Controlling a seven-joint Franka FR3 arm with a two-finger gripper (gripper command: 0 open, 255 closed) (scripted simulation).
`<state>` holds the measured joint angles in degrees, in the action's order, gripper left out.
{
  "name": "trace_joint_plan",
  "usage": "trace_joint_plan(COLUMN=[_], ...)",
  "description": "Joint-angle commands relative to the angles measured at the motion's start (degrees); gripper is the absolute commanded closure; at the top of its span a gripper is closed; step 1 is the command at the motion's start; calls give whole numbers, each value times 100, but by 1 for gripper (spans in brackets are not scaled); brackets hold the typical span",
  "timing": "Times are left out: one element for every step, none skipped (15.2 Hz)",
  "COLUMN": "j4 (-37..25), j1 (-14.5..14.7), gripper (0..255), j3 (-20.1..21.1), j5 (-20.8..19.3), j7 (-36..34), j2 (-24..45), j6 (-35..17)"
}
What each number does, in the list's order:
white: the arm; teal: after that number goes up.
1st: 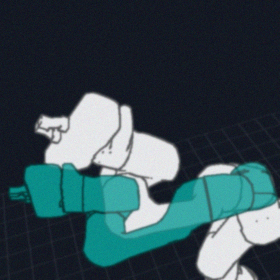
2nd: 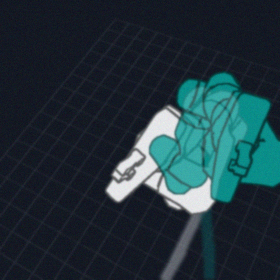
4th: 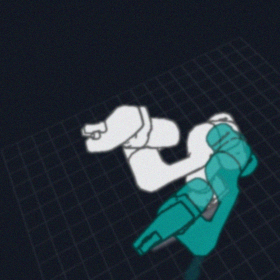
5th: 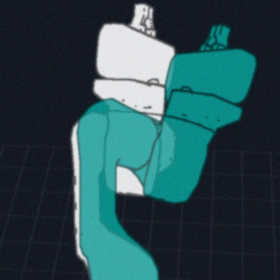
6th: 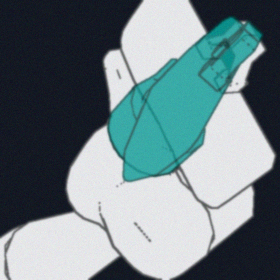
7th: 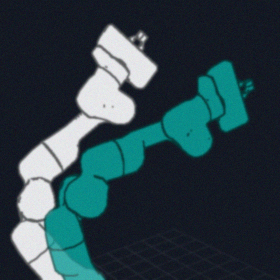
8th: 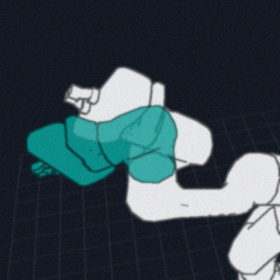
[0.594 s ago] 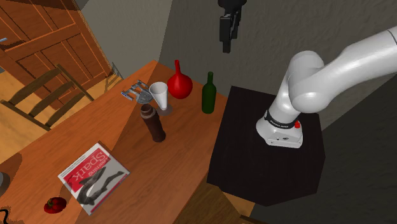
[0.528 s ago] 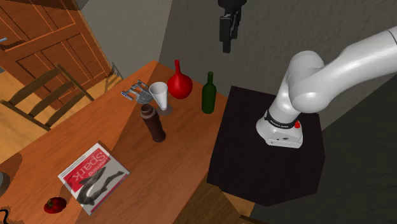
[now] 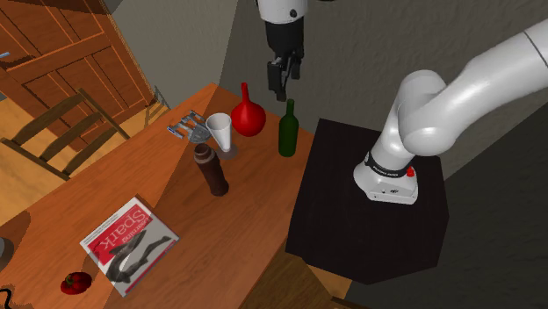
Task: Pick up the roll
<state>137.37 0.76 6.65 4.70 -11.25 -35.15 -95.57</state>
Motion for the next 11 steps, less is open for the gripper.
trace_joint_plan(j4=[44, 38, 23, 0, -33, -74, -124, -183, -251, -327, -412], j1=[6, 2, -3, -11, -21, -33, -45, -59, -72, -86, -98], gripper=[0, 0, 0, 0, 0, 0, 0, 0, 0, 0, 0], j3=[182, 263, 343, 422, 499, 575, 647, 717, 783, 846, 903], j5=[13, 4, -12, -35, -65, -104, -152, -209, -276, -352, -438], j7=[-234, -344, -456, -570, -688, -808, -933, -1061, -1194, -1331, -1472], j2=[316, 492, 675, 865, 1061, 1263, 1470, 1682, 1899, 2119, 2344], j6=[-399, -580, -759, -933, -1104, -1269, -1430, -1584, -1732, -1873, -2006])
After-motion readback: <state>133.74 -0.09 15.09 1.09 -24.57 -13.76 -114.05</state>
